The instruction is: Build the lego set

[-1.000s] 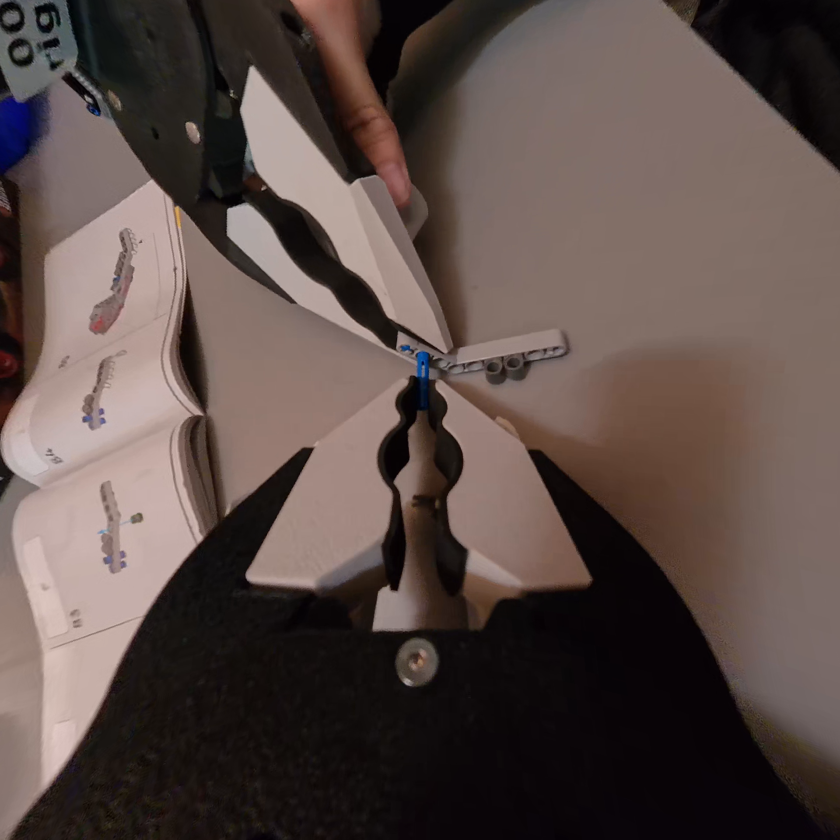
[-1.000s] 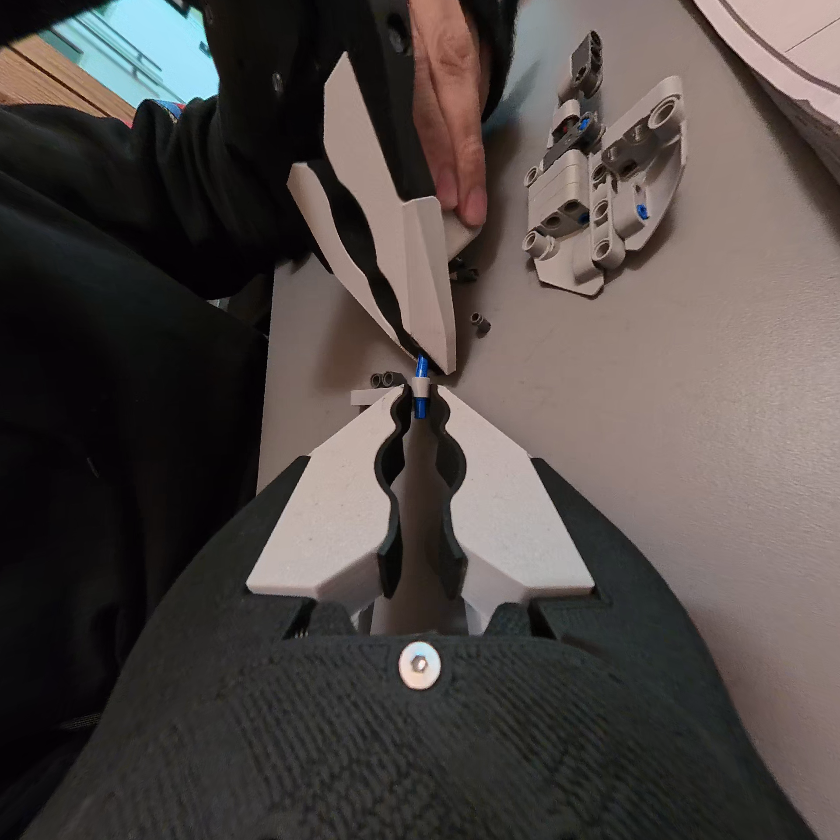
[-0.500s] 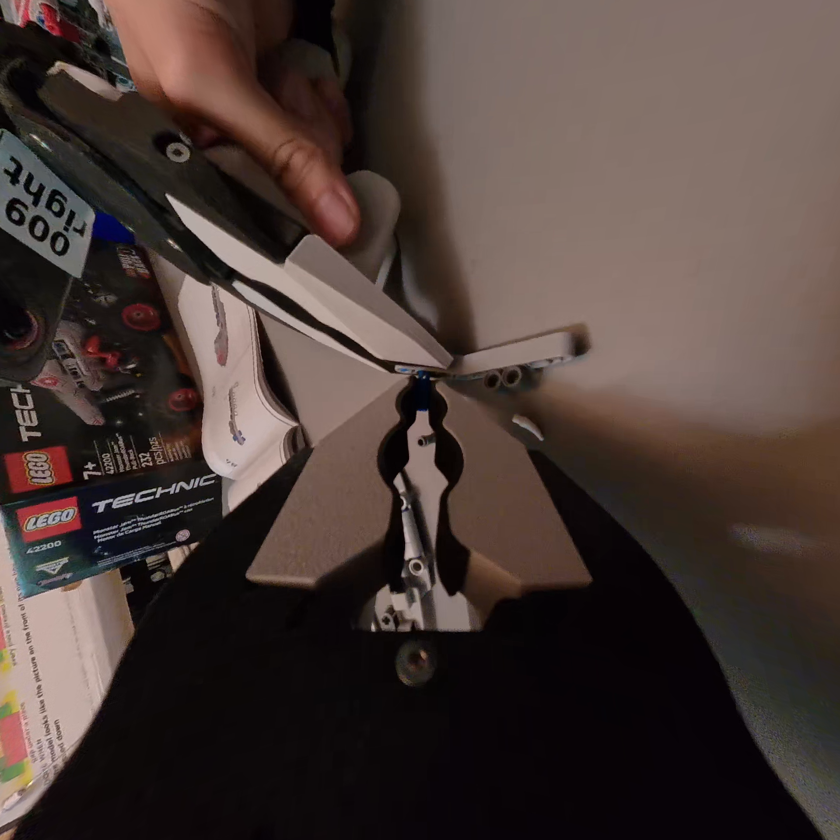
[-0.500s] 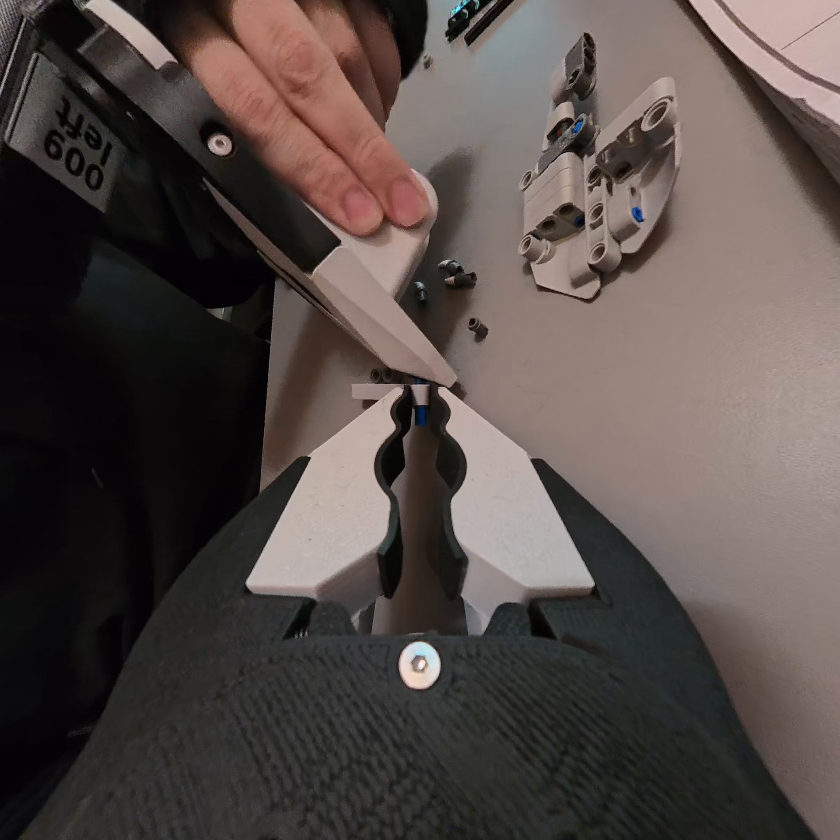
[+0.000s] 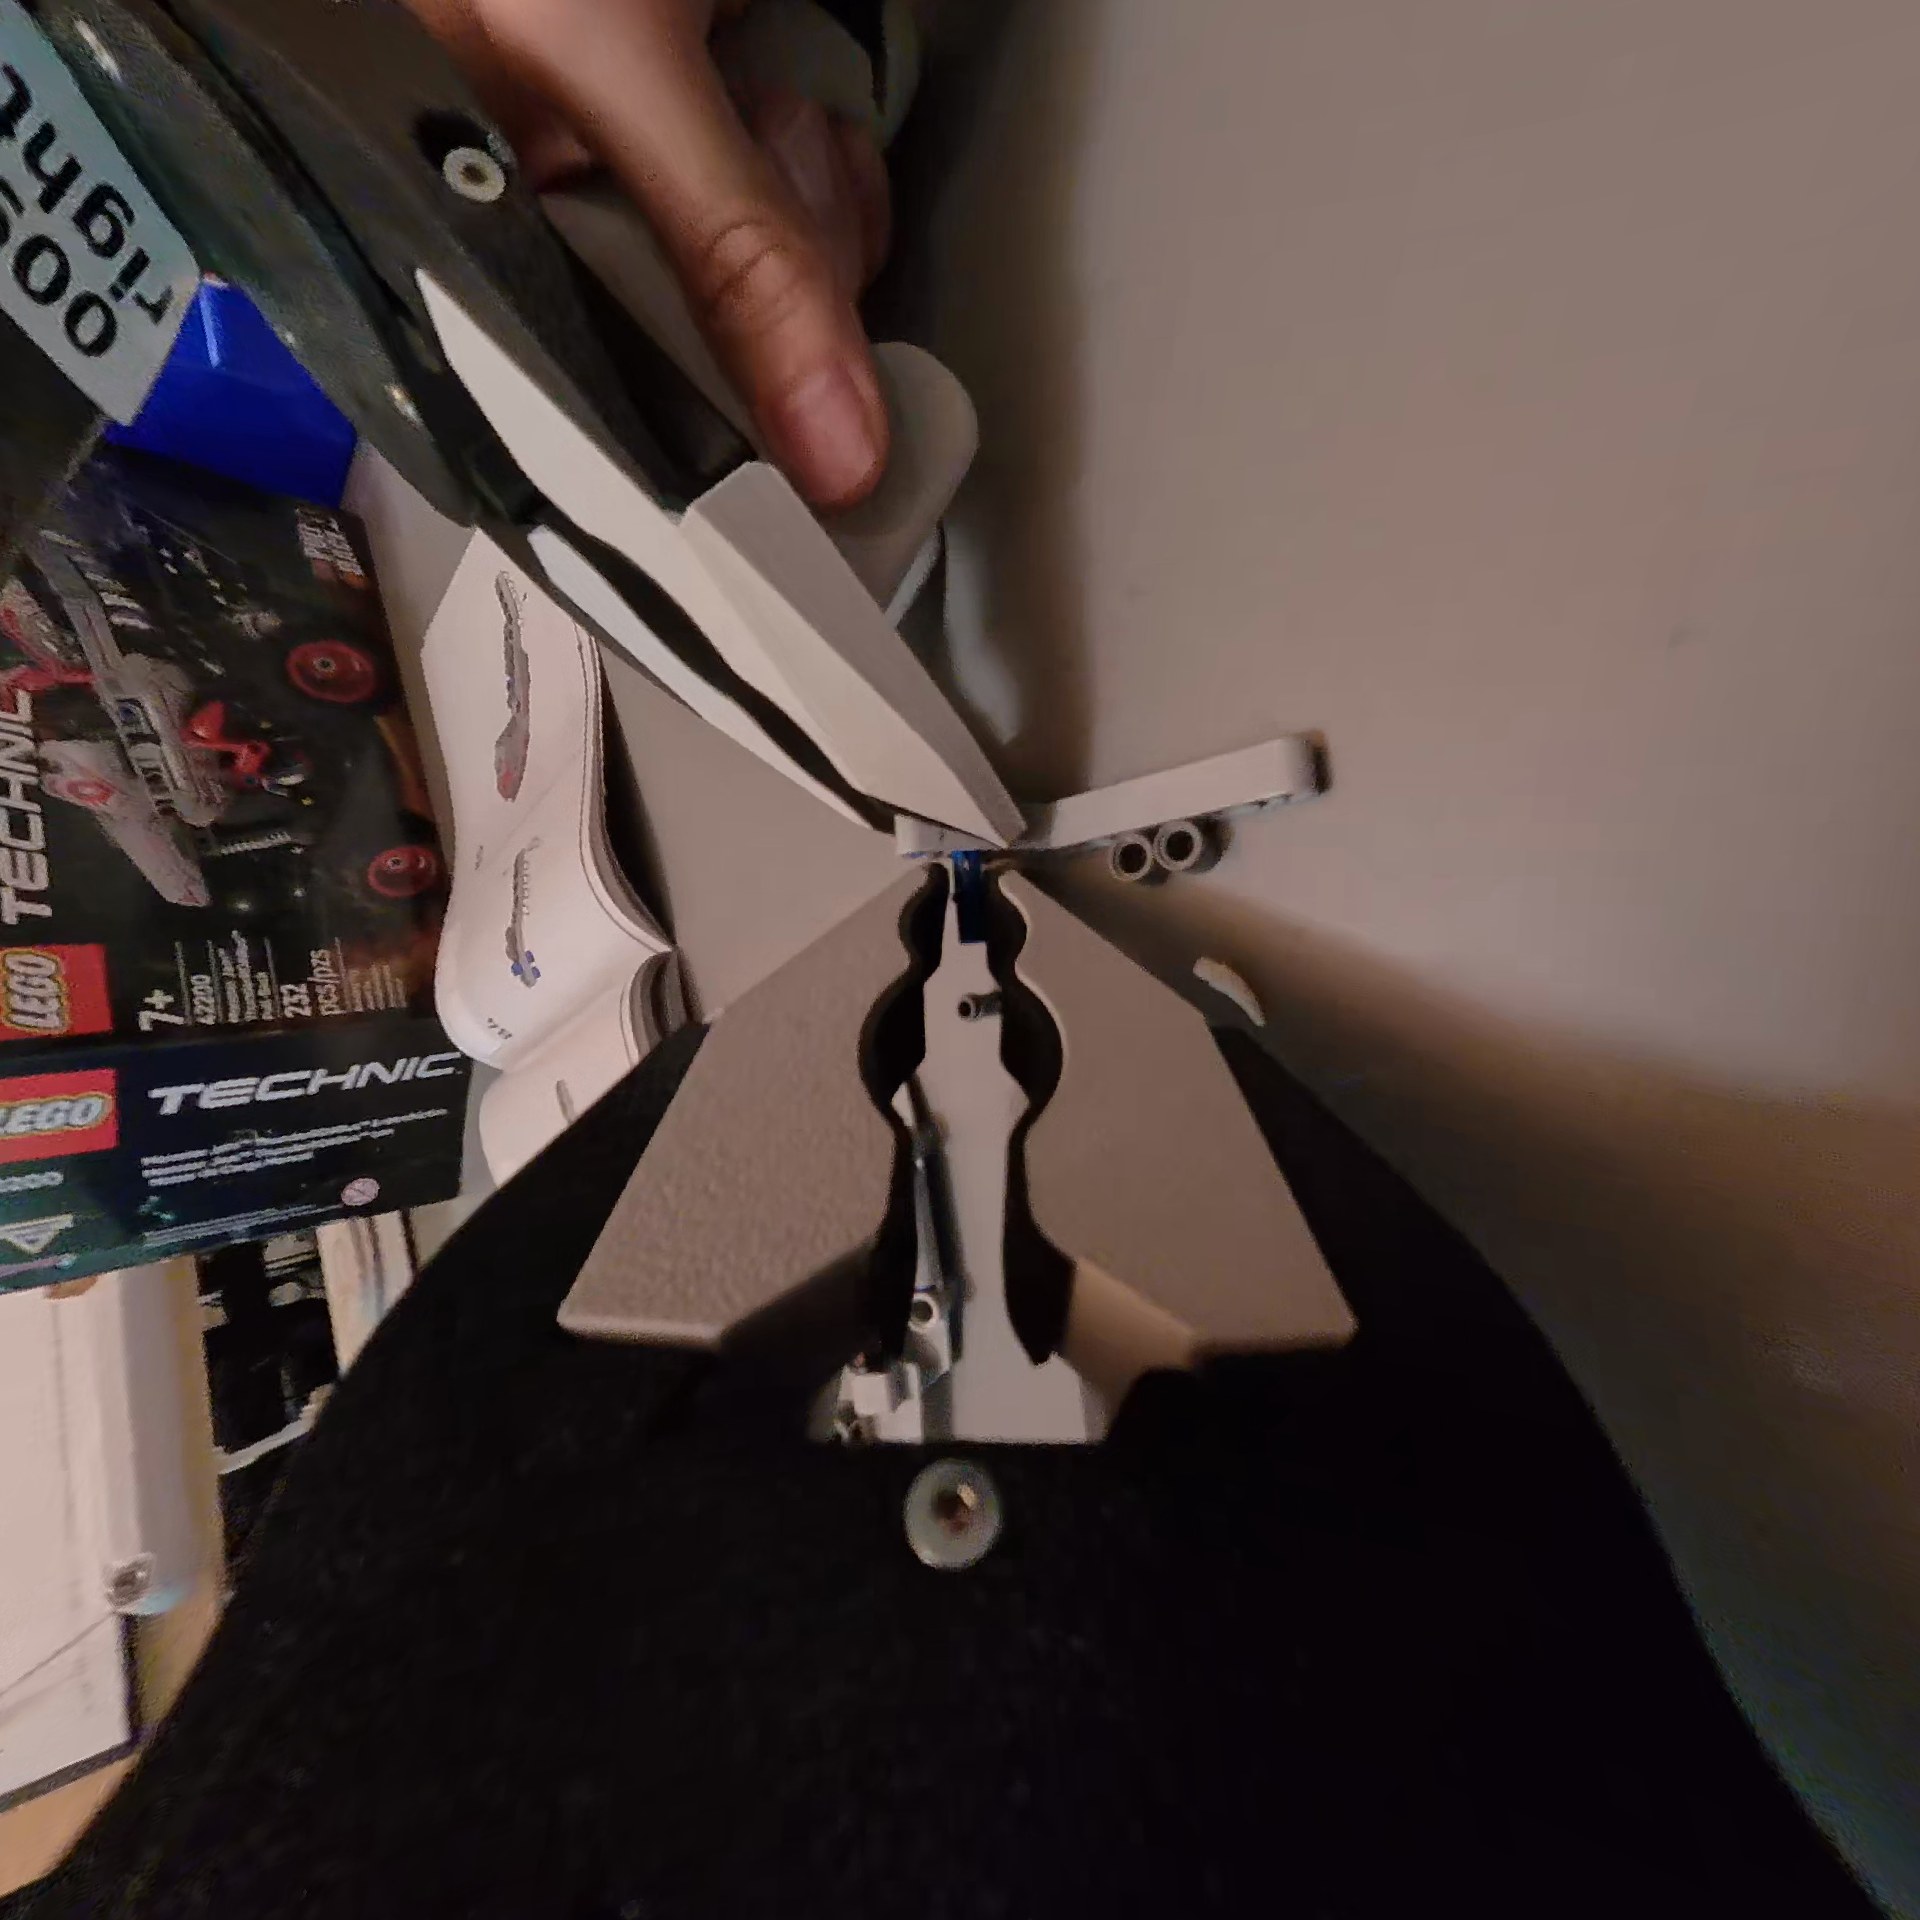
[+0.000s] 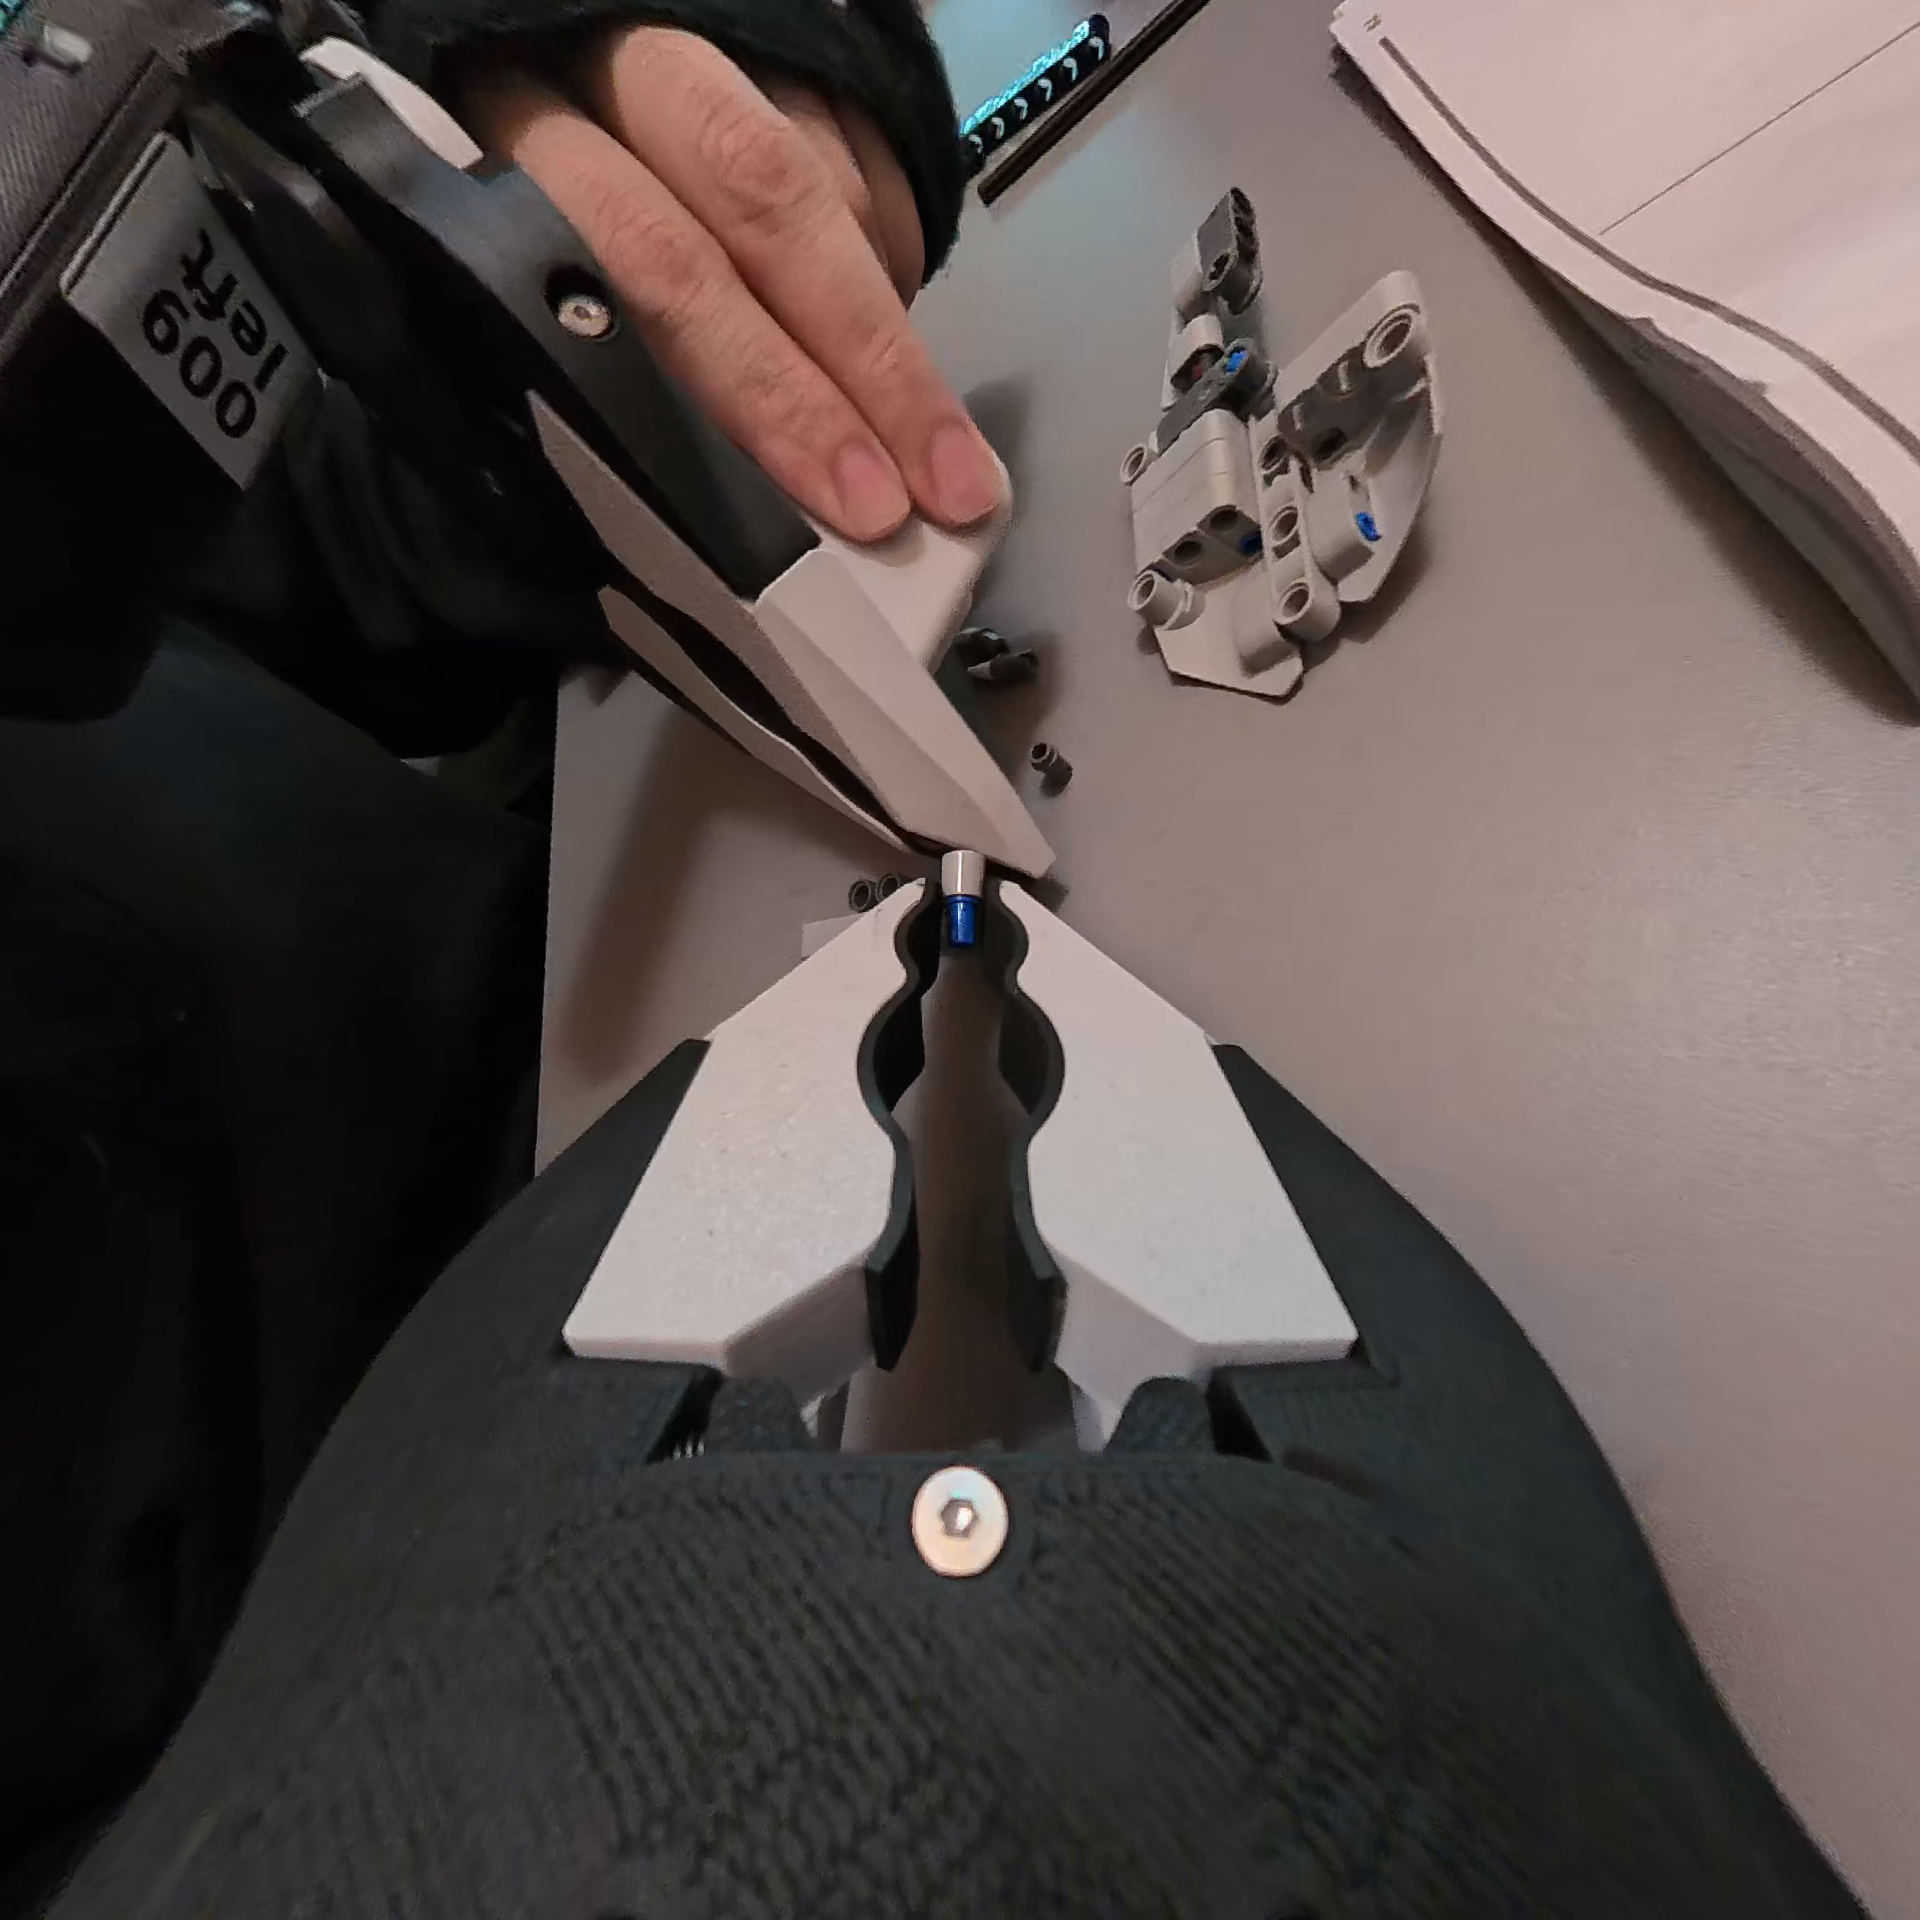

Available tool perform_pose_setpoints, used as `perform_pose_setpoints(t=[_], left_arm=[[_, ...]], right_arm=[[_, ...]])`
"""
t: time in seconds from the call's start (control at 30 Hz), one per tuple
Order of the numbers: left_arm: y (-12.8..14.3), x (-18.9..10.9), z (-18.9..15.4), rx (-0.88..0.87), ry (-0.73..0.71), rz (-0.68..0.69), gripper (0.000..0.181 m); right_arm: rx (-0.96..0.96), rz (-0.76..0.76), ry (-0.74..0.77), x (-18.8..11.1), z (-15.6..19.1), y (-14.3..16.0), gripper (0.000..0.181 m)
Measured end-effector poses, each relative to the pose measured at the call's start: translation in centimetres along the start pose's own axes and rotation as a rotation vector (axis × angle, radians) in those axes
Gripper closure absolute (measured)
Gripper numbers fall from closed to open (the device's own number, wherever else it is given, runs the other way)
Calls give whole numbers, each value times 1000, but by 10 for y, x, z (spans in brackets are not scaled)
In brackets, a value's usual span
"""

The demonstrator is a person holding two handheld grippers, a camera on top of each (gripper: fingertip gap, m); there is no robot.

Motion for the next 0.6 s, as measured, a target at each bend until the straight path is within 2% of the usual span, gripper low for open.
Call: perform_pose_setpoints(t=[0.13, 0.2, 0.33, 0.4, 0.5, 0.6], left_arm=[[1, -3, 5, -101, -1, -60, 168], [-2, -9, 9, -186, 10, -134, 162], [-2, -26, 26, -515, 15, -334, 147], [-5, -32, 31, -595, -6, -409, 141], [-14, -27, 33, -609, -94, -377, 140], [-21, -20, 37, -568, -230, -287, 140]], right_arm=[[34, -12, 4, -2, -4, -1, 175], [49, -35, 42, -4, -8, -2, 176], [53, -155, 204, -17, -17, -7, 175], [79, -236, 254, -25, -17, -10, 175], [126, -365, 300, -39, -15, -13, 176], [174, -445, 292, -45, -10, -14, 175]])
Point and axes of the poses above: each gripper's, where its closed fingertips meet, x out along the fingers, y out of its underside, z = x × y across the jaws, the point moved 4 cm from there along -x, back along the fingers, and after that the axes turned 14 degrees about y, right-handed, at the moved point
